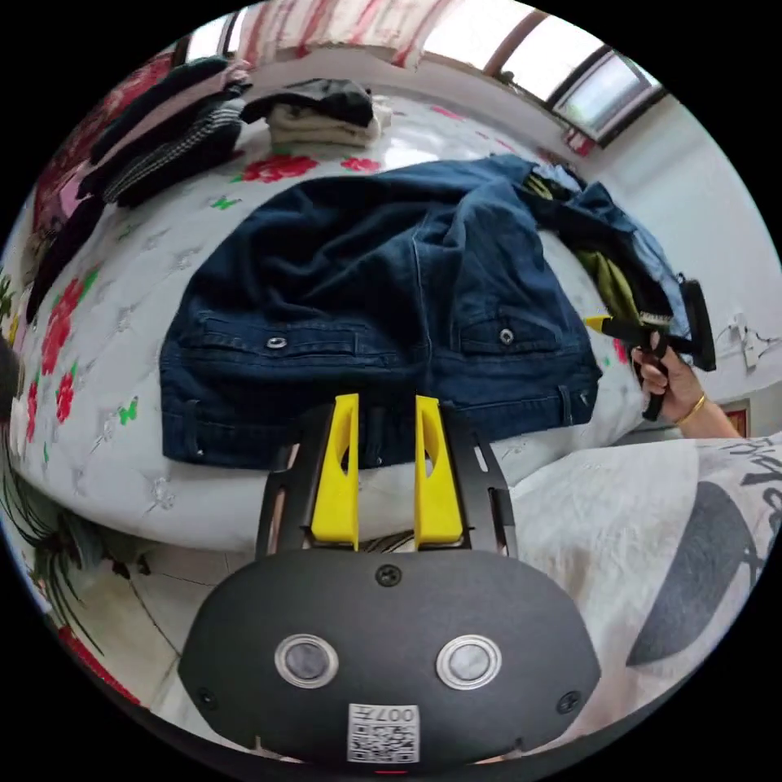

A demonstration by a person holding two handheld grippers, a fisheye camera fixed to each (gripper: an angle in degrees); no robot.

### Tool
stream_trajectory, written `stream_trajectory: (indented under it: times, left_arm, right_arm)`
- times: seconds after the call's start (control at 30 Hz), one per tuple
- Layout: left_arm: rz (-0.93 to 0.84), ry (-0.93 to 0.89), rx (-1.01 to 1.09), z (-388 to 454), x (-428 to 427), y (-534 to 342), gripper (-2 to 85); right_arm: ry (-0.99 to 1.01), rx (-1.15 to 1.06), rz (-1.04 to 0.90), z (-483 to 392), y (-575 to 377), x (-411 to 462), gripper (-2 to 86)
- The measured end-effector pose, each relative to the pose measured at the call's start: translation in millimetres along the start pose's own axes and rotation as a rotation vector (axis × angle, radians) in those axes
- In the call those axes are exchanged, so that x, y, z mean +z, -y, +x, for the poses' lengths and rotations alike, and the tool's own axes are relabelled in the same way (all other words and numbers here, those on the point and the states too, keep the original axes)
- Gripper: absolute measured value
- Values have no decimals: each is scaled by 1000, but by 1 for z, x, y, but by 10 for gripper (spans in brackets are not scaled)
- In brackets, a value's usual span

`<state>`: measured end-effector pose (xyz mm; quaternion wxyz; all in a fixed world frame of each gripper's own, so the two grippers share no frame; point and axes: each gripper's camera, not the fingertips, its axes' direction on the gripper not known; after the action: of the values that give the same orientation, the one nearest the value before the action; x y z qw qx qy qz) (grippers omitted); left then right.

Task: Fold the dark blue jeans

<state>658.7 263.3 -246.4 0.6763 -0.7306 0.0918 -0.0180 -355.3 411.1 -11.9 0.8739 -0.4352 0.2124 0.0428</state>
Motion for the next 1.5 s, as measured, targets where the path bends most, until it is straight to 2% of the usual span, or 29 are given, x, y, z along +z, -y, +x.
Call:
stream_trajectory:
  times: [0.07,0.2,0.27,0.33,0.37,0.43,0.47,0.53,0.63,0.7,0.8,0.93,1.03,1.1,1.17,1.3,1.4,1.5]
  left_arm:
    - [-70,121,93,15,20,20,74]
    - [-100,271,391,37,18,38,33]
    - [-116,411,421,21,12,43,18]
    - [-137,550,405,-25,3,50,7]
    - [-158,609,338,-73,-9,58,6]
    - [-152,570,174,-153,-44,76,11]
    - [-143,521,16,-204,-74,89,18]
    - [-81,484,-188,-259,-122,100,26]
    - [77,513,-421,-301,-190,84,39]
    - [132,474,-510,-306,-210,59,64]
    - [163,334,-627,-274,-206,-14,79]
    - [95,208,-710,-211,-179,-80,85]
    - [116,122,-817,-179,-176,-113,84]
    - [142,137,-846,-172,-179,-114,80]
    - [73,185,-835,-173,-168,-98,71]
    - [68,129,-863,-181,-175,-83,8]
    - [49,132,-815,-183,-207,-73,-7]
    - [150,122,-790,-185,-259,-79,-9]
  right_arm:
    - [15,47,-20,11,-2,5,94]
    - [32,54,-111,-4,17,38,50]
    - [87,-11,-127,-26,29,47,25]
    - [254,-245,-237,-87,45,68,8]
    - [308,-314,-274,-108,48,74,6]
    - [525,-574,-403,-198,54,95,3]
    - [557,-641,-412,-219,54,96,4]
    - [510,-869,-420,-284,60,94,10]
    - [393,-913,-347,-293,81,78,25]
    - [381,-806,-311,-265,100,68,35]
    - [378,-497,-229,-177,128,42,53]
    - [235,49,49,-10,125,-33,72]
    - [135,337,229,83,106,-94,81]
    - [89,426,303,118,103,-123,86]
    - [60,481,350,143,108,-144,89]
    - [79,636,415,194,127,-166,86]
    - [82,760,411,226,133,-166,70]
    - [142,836,324,248,140,-159,25]
